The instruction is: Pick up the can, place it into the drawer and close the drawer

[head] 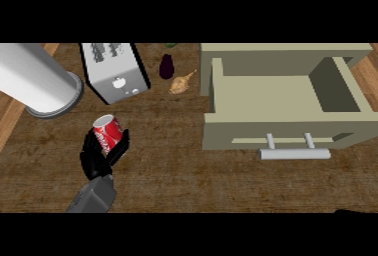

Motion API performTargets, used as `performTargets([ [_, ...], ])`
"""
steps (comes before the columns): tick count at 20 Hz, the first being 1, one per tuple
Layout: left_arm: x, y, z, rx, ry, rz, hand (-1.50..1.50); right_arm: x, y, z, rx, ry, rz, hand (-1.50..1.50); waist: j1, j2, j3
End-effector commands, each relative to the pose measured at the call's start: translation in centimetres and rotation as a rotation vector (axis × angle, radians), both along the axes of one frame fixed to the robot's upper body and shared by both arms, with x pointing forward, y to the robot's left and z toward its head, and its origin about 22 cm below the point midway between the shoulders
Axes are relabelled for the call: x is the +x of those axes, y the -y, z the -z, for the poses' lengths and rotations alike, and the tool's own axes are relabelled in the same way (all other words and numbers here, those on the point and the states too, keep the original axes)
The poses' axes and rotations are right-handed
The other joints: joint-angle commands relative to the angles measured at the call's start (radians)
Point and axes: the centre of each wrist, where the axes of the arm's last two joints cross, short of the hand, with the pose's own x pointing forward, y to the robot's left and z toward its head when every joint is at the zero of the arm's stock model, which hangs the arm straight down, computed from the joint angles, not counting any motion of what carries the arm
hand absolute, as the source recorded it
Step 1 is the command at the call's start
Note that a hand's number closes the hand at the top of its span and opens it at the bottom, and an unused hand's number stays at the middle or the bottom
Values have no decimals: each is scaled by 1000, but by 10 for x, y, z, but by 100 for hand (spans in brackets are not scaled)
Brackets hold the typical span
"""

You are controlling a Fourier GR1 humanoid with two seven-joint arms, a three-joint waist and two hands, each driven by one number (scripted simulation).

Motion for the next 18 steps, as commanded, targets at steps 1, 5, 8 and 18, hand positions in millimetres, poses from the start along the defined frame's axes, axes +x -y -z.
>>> performTargets([
  [1, 6, -5, 0, -5, 43, 21, 150, 10, 2, 12, 13, 0, 16, -150, 3, 0, -1],
  [5, 15, 14, -12, 19, 79, 65, 150, 2, 5, -18, -27, 4, 40, -150, 7, -2, 0],
  [8, 34, 13, -25, -4, 91, 167, 150, 4, 4, -2, -18, 7, 13, -150, 3, -1, 0],
  [18, 70, 39, -56, -15, 150, 737, 150, 15, 5, -11, -36, 36, 43, -150, 3, 0, 0],
])
